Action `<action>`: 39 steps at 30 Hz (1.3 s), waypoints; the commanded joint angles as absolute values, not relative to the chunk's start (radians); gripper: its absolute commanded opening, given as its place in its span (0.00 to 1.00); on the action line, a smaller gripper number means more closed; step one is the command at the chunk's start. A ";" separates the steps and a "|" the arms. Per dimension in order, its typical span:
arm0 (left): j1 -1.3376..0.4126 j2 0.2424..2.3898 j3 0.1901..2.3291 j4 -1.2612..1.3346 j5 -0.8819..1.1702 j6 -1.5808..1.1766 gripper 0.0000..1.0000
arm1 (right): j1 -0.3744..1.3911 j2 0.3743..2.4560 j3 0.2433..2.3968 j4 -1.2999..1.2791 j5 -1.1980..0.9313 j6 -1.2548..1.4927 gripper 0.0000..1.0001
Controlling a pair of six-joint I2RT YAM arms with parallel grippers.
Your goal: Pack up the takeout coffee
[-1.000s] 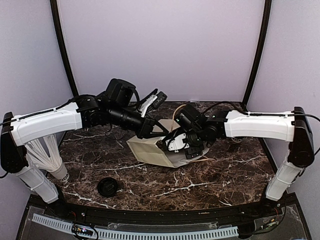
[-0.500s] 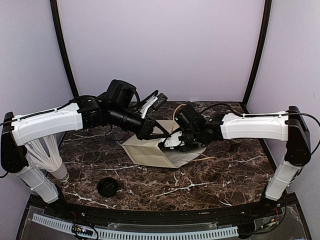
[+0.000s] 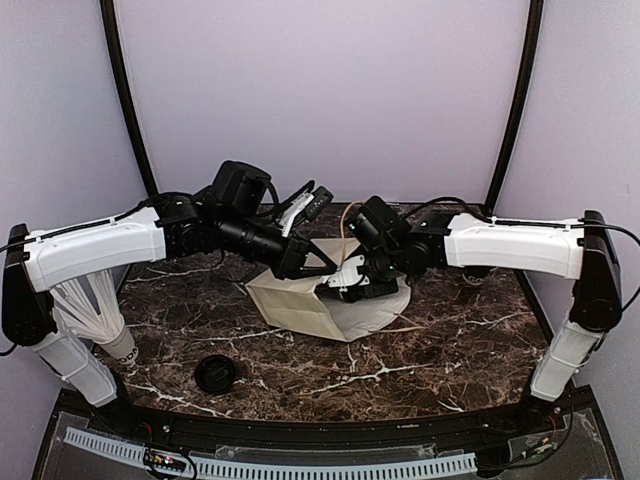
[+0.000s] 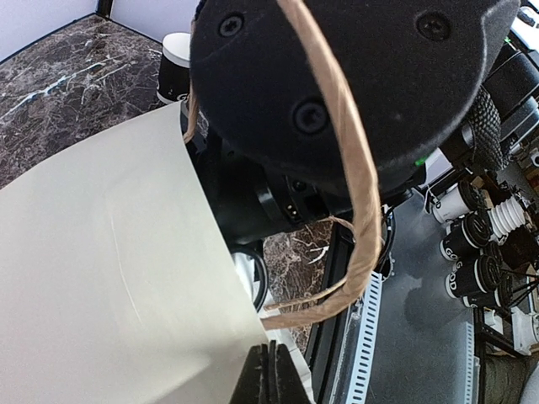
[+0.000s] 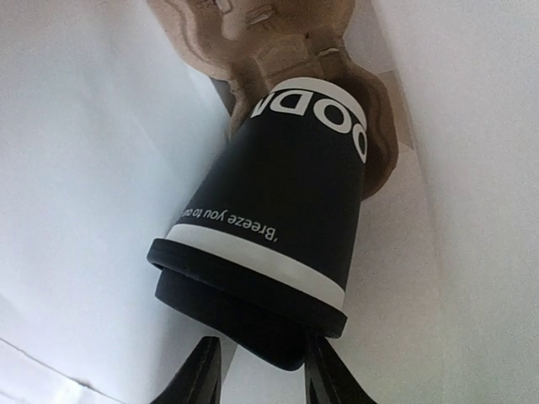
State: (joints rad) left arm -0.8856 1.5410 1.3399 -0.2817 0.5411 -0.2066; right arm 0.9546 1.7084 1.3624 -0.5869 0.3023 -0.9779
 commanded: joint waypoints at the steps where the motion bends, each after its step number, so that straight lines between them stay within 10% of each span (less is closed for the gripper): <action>1: -0.875 1.521 1.333 -0.288 0.559 -0.196 0.00 | 0.949 1.671 1.381 -0.621 0.265 -0.992 0.41; 6: -0.865 1.522 1.344 -0.324 0.588 -0.175 0.00 | 0.950 1.677 1.362 -0.567 0.289 -1.046 0.53; 39: -0.834 1.478 1.464 -0.672 0.661 0.025 0.00 | 1.160 1.632 1.555 -0.846 0.341 -1.145 0.55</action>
State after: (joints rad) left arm -0.8394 1.5402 1.4220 -0.5629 0.6323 -0.0628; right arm 1.1313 1.6455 1.4651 -0.8021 0.3557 -1.1862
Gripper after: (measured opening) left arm 0.023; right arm 0.536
